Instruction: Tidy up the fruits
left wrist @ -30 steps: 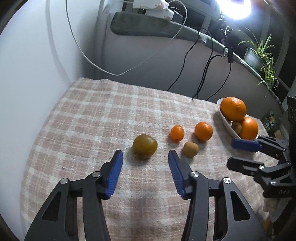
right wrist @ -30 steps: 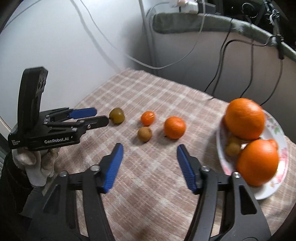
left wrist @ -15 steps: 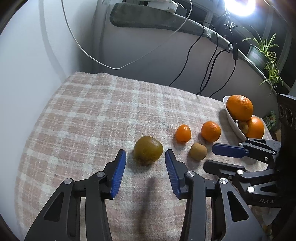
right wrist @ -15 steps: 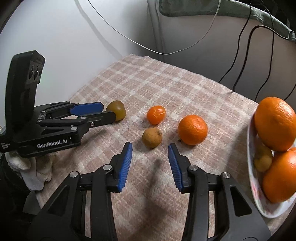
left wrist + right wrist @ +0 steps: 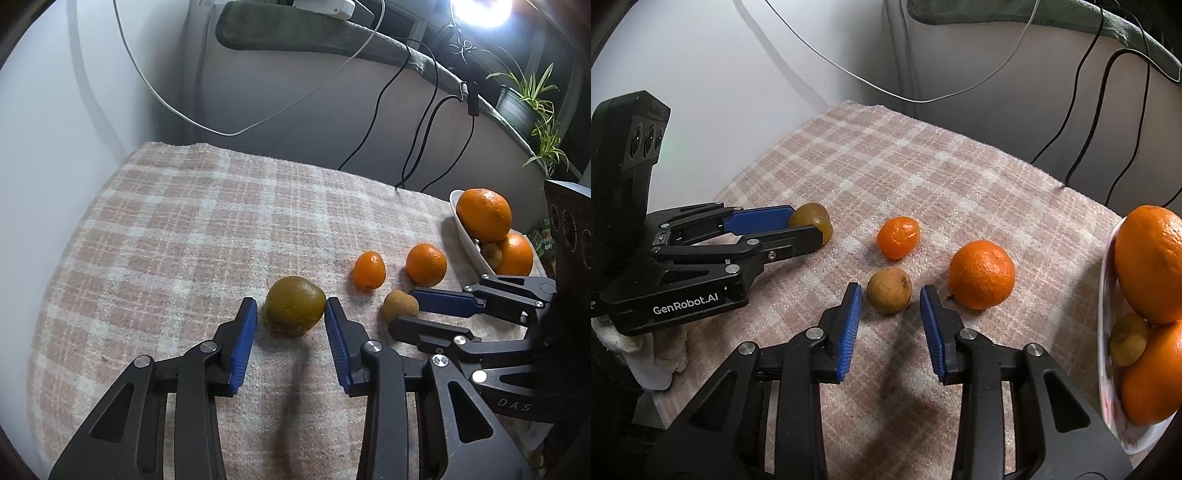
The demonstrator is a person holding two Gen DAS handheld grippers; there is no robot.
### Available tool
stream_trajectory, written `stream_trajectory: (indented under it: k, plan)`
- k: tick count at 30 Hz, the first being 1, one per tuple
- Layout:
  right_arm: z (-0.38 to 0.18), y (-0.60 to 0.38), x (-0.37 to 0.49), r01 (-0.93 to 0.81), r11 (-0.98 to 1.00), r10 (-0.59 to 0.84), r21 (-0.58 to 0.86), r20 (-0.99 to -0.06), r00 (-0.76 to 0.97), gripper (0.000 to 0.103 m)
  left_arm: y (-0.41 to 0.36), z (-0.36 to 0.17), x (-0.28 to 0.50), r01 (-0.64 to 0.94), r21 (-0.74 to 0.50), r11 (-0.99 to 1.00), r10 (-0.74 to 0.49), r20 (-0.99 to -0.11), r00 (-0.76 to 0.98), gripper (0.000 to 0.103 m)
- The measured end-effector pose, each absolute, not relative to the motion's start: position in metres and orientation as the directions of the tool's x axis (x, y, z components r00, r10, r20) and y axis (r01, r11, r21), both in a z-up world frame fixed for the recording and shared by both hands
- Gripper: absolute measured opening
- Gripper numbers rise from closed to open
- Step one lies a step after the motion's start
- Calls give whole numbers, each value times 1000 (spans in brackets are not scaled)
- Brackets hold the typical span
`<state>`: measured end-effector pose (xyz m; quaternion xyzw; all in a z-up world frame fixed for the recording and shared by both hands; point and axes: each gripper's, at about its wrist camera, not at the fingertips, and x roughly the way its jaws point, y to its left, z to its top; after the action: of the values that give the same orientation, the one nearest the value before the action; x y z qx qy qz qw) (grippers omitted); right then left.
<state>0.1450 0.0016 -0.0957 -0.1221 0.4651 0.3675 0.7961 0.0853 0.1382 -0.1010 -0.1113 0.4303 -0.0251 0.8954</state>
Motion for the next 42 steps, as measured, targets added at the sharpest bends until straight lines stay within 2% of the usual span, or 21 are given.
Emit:
stream_trajectory:
  k: [3, 10, 42]
  plan:
    - [-97, 5, 144, -707, 695, 465, 135, -833, 298, 28, 137, -102, 86, -43, -223, 974, -147, -766, 626, 32]
    - [-96, 2, 144, -707, 694, 472, 139, -829, 301, 27, 135, -100, 86, -36, -219, 975, -147, -759, 634, 27]
    - [-47, -62, 116, -672, 727, 518, 138, -753, 406, 27, 82, -54, 64, 65, -190, 980, -181, -696, 694, 27]
